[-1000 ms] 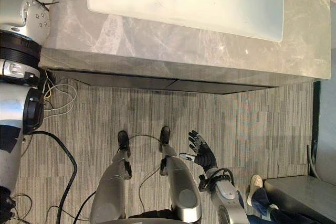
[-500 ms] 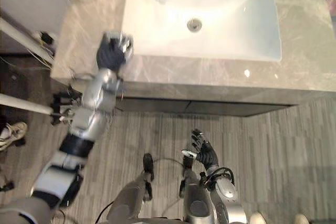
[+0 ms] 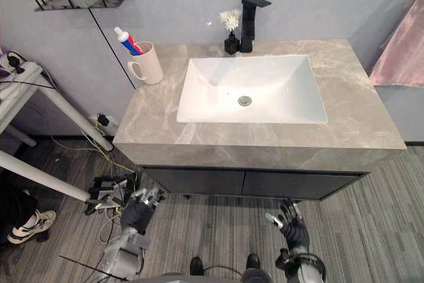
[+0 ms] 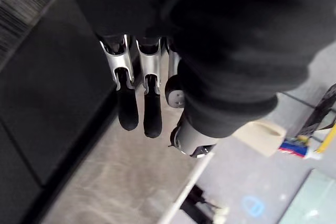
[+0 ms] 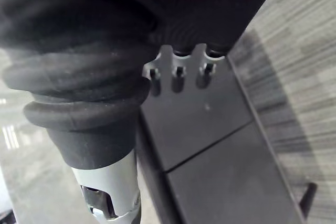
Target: Organize washtable
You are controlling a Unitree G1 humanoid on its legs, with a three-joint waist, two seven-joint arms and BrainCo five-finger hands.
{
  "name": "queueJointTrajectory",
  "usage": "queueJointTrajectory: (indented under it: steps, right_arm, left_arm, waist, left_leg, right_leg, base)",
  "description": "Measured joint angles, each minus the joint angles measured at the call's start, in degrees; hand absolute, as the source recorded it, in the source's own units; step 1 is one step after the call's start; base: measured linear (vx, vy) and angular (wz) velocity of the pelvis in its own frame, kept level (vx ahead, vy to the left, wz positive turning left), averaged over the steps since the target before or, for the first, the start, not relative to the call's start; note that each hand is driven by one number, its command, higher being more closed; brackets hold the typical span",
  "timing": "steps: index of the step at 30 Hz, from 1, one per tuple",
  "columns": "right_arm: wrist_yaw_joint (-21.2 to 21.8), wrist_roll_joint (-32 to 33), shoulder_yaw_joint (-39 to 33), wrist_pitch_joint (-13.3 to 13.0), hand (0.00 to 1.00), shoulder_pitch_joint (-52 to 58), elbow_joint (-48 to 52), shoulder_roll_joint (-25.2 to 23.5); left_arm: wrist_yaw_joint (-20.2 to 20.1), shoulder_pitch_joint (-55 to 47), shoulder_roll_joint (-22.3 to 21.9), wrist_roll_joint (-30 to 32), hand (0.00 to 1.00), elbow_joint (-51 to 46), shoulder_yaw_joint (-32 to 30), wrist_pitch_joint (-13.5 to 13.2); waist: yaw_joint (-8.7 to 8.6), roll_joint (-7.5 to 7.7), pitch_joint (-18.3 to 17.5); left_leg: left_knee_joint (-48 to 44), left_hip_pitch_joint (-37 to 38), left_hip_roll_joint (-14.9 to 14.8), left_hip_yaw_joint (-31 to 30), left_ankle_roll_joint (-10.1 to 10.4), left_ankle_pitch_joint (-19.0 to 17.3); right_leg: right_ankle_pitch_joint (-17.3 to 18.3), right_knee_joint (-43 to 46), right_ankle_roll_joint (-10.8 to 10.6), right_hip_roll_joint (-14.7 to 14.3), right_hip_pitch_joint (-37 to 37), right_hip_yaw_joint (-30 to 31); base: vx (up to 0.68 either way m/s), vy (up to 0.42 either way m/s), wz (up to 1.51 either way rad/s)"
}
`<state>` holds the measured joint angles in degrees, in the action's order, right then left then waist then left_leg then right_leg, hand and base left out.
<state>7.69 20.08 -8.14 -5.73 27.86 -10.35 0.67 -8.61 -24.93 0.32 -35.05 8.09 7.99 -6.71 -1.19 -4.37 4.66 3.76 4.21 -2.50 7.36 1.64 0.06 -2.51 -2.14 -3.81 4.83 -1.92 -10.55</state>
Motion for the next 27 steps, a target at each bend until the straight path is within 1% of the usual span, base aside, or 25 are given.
queueJointTrajectory:
  steps: [1, 3, 4, 8, 10, 12, 13, 14, 15, 16, 17, 18, 19, 20, 21, 22, 23, 24, 25, 26, 27]
  right_arm:
    - [0.2, -0.1, 0.2, 0.0, 0.00, 0.2, -1.1, -0.3]
    - [0.3, -0.5, 0.5, 0.0, 0.00, 0.1, -3.1, -0.4]
    - [0.1, -0.6, 1.0, -0.1, 0.00, 0.0, -4.8, -0.3]
    - [-0.1, -1.5, 1.5, -0.1, 0.00, 0.1, -7.0, -0.3]
    - [-0.6, -2.6, 1.5, -0.1, 0.00, -0.2, -7.2, -0.3]
    - [-1.2, -2.8, 1.1, -0.2, 0.00, -0.8, -7.2, -0.3]
    - [-1.6, -3.0, 0.7, -0.4, 0.00, -1.4, -6.9, -0.3]
    - [-1.8, -3.0, 0.0, -0.5, 0.00, -1.9, -6.3, -0.4]
    - [-2.3, -3.3, -0.5, -1.0, 0.00, -2.9, -6.0, -0.2]
    - [-2.7, -3.5, -0.7, -1.2, 0.00, -3.5, -6.0, -0.2]
    - [-3.2, -3.9, -1.6, -1.4, 0.00, -4.5, -5.3, -0.2]
    - [-3.9, -3.9, -1.6, -2.1, 0.00, -5.5, -3.7, 0.3]
    - [-3.9, -3.9, -1.5, -2.8, 0.00, -6.0, -3.4, 0.5]
    - [-4.0, -3.8, -1.5, -3.0, 0.00, -6.7, -3.3, 0.3]
    - [-3.9, -3.8, -1.0, -3.1, 0.00, -7.0, -3.8, 0.2]
    - [-4.0, -3.8, -0.4, -3.1, 0.00, -6.6, -4.4, 0.3]
    - [-4.0, -3.9, 1.7, -2.9, 0.00, -9.1, -5.3, 0.9]
    - [-4.0, -4.0, 2.7, -3.2, 0.00, -12.5, -7.2, 1.3]
    - [-4.1, -4.4, 2.6, -3.2, 0.00, -14.6, -8.1, 1.1]
    - [-4.7, -4.9, 2.6, -3.4, 0.00, -17.6, -10.9, 0.8]
    - [-5.2, -5.0, 4.0, -3.2, 0.00, -19.4, -12.7, 0.5]
  left_arm:
    - [-0.1, 0.1, 0.0, 1.3, 0.00, 2.7, 0.6, 0.0]
    - [-0.1, 0.8, 0.0, 2.7, 0.00, 6.6, 1.5, 0.0]
    - [0.1, 1.3, -0.1, 4.6, 0.00, 10.2, 2.1, 0.1]
    - [0.2, 1.4, 0.0, 6.1, 0.00, 14.1, 3.1, 0.3]
    - [1.0, 1.4, 0.1, 7.3, 0.00, 15.1, 3.2, 0.3]
    - [1.4, 1.6, 0.7, 9.2, 0.00, 15.1, 3.6, 0.2]
    - [1.7, 2.2, 1.3, 11.9, 0.00, 15.1, 3.7, 0.2]
    - [2.1, 3.0, 1.6, 13.5, 0.00, 15.1, 3.7, 0.2]
    - [2.7, 5.0, 2.1, 14.7, 0.00, 15.1, 3.7, 0.0]
    - [2.9, 6.1, 2.3, 15.3, 0.00, 15.1, 3.7, -0.1]
    - [3.3, 8.5, 3.1, 16.2, 0.00, 15.1, 3.7, -0.3]
    - [3.8, 11.3, 3.3, 17.7, 0.00, 15.1, 3.1, -0.5]
    - [3.9, 12.4, 3.3, 18.3, 0.00, 15.2, 2.6, -0.6]
    - [4.1, 13.2, 3.6, 18.5, 0.00, 15.0, 2.2, -0.7]
    - [4.1, 13.9, 4.0, 18.8, 0.00, 14.5, 1.3, -1.0]
    - [4.2, 13.9, 3.7, 18.8, 0.00, 14.2, 0.1, -1.0]
    - [5.3, 13.3, 2.6, 18.4, 0.00, 14.1, -2.5, -0.8]
    - [6.0, 13.1, 1.3, 17.7, 0.00, 14.2, -5.0, -0.7]
    - [6.4, 13.3, -0.2, 17.4, 0.00, 13.6, -6.0, -0.7]
    - [7.5, 12.7, -2.0, 16.2, 0.00, 11.9, -7.4, -1.6]
    - [8.0, 12.5, -2.2, 15.4, 0.00, 11.7, -8.6, -1.7]
  waist:
    - [-0.02, 0.52, -0.4]
    - [-0.04, 0.68, -0.7]
    - [0.01, 0.84, -1.2]
    - [-0.10, 0.89, -1.2]
    - [-0.16, 0.94, -1.2]
    - [-0.36, 0.95, -1.1]
    - [-0.81, 1.06, -1.0]
    - [-1.26, 1.16, -0.9]
    - [-1.42, 1.52, -0.6]
    - [-1.59, 1.86, -0.3]
    - [-2.14, 2.69, 0.5]
    - [-2.98, 2.20, 2.1]
    - [-3.46, 1.78, 3.1]
    - [-3.53, 2.33, 3.5]
    - [-3.65, 4.54, 4.3]
    - [-3.86, 6.52, 4.0]
    - [-3.72, 6.61, 4.3]
    - [-2.65, 6.52, 3.9]
    - [-1.66, 4.66, 3.1]
    - [-0.13, 4.95, 3.3]
    - [0.07, 6.17, 3.1]
  left_leg:
    - [-0.2, 0.1, -0.2, 0.0, 0.1, -0.1]
    - [-0.4, 0.5, -0.4, -0.1, 0.3, -0.2]
    - [-0.7, 0.6, -0.6, -0.2, 0.4, -0.3]
    - [-0.8, 0.7, -1.2, 0.0, 0.9, -0.5]
    - [-0.8, 0.8, -1.8, 1.4, 1.3, -0.8]
    - [-0.9, 0.7, -2.5, 4.6, 1.8, -1.1]
    - [-1.1, 0.3, -2.6, 7.5, 2.2, -1.5]
    - [-1.7, -0.5, -2.7, 9.8, 2.0, -1.7]
    - [-2.7, -1.7, -2.9, 13.6, 1.8, -2.2]
    - [-3.2, -2.1, -2.8, 15.4, 1.6, -2.3]
    - [-4.4, -2.7, -3.0, 19.3, 1.2, -3.2]
    - [-5.1, -2.6, -4.5, 23.5, -0.1, -4.1]
    - [-5.0, -2.4, -5.1, 25.1, -0.5, -4.5]
    - [-5.2, -2.2, -5.1, 26.6, -0.6, -4.8]
    - [-7.6, -0.9, -4.8, 29.7, -0.3, -6.5]
    - [-11.4, -0.3, -4.7, 31.7, 0.4, -8.7]
    - [-17.3, -1.7, -6.6, 34.4, -1.0, -11.4]
    - [-16.4, -4.1, -5.6, 35.4, -1.8, -13.8]
    - [-13.0, -5.0, -5.7, 37.5, -2.4, -13.6]
    - [-10.7, -3.9, -5.7, 44.5, -2.0, -9.5]
    - [-11.7, -3.4, -4.8, 48.8, -2.1, -10.2]
  right_leg:
    - [-0.1, -0.2, 0.1, -0.2, -0.2, -0.1]
    - [-0.1, -0.5, 0.2, -0.4, -1.0, -0.2]
    - [-0.1, -1.1, 0.2, -0.6, -1.3, -0.3]
    - [-0.2, -1.2, 0.2, -1.2, -1.4, 0.0]
    - [-0.2, -0.9, 0.2, -1.8, -0.6, 2.1]
    - [-0.1, 0.2, 0.3, -2.7, 1.7, 5.4]
    - [-0.2, 1.6, 0.2, -3.3, 4.3, 8.6]
    - [-0.4, 2.9, 0.1, -3.7, 6.6, 11.0]
    - [-1.1, 4.1, -0.1, -4.3, 9.7, 14.2]
    - [-1.4, 3.9, -0.1, -4.7, 10.7, 15.4]
    - [-0.3, 3.7, 2.5, -4.2, 12.5, 13.5]
    - [4.1, 4.4, 8.6, -3.2, 12.5, 6.3]
    - [4.8, 8.0, 7.8, -2.2, 13.6, 2.3]
    - [6.4, 14.1, 7.4, -0.2, 15.7, -2.1]
    - [10.7, 26.4, 7.7, 4.4, 16.7, -10.7]
    - [10.6, 29.6, 6.7, 7.1, 16.1, -15.9]
    - [8.2, 29.6, 10.4, 5.8, 17.0, -18.7]
    - [2.5, 19.2, 10.2, 1.9, 16.6, -16.9]
    - [2.7, 15.9, 10.7, 0.0, 15.6, -18.3]
    - [11.6, 27.8, 11.1, 3.9, 15.4, -27.2]
    - [14.9, 27.9, 6.9, 6.5, 12.4, -30.6]
  base:
    - [-0.05, -0.028, 0.00]
    - [-0.02, -0.015, 0.01]
    - [-0.04, -0.041, 0.02]
    - [-0.03, -0.035, -0.06]
    - [-0.03, -0.020, -0.40]
    - [-0.03, -0.014, -0.89]
    - [-0.04, 0.008, -1.23]
    - [-0.05, 0.033, -1.65]
    - [-0.04, 0.028, -1.39]
    - [-0.05, 0.023, -1.55]
    - [-0.08, 0.010, -1.57]
    - [-0.11, -0.004, -1.51]
    - [-0.11, -0.009, -1.18]
    - [-0.03, -0.017, -0.96]
    - [0.10, -0.004, -1.18]
    - [0.12, -0.004, -1.82]
    - [0.00, 0.021, -2.37]
    - [-0.13, 0.021, -2.54]
    - [-0.16, 0.049, -2.94]
    - [-0.03, 0.055, -2.66]
    - [0.01, 0.040, -2.74]
